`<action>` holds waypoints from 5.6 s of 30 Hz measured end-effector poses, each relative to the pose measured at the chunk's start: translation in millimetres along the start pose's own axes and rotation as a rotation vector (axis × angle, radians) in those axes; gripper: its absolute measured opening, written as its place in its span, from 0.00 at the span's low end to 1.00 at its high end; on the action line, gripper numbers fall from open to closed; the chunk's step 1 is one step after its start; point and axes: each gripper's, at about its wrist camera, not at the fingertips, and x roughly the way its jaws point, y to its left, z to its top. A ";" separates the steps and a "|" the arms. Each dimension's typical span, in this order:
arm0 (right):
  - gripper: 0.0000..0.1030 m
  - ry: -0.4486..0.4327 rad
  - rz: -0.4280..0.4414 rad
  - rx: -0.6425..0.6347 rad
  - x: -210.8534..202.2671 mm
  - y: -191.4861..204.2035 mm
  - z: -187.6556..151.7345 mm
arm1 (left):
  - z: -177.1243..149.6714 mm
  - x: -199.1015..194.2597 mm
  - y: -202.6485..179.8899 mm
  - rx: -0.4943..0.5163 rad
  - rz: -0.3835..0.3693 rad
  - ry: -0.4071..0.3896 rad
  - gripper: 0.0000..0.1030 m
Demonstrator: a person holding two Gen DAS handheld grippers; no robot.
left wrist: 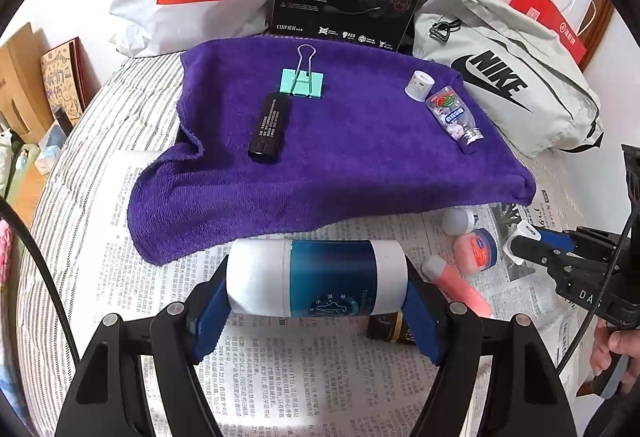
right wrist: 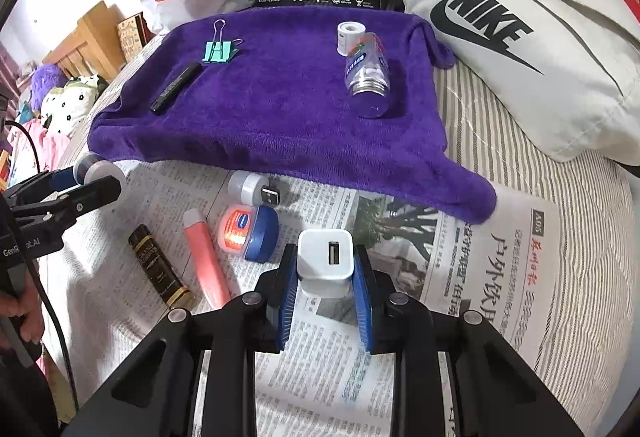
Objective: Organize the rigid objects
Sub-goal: 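Grasp the white charger plug with the right tool while the left tool holds the bottle, then place the white-and-blue bottle on the towel with the left tool while the right tool places the plug there, then grasp the black Grand Reserve tube on the newspaper with the left tool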
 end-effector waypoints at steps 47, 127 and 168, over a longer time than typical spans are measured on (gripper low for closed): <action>0.25 -0.032 0.034 0.005 16.4 -20.0 87.1 | 61.1 -0.2 11.1 0.005 -0.008 -0.031 0.73; 0.67 -0.129 0.109 0.171 -57.7 -25.5 -5.2 | 22.7 3.6 -50.2 0.204 0.028 0.069 0.96; 0.67 -0.055 0.195 0.194 -44.6 -13.0 -57.5 | -59.1 -25.8 -37.6 0.259 -0.007 0.160 0.96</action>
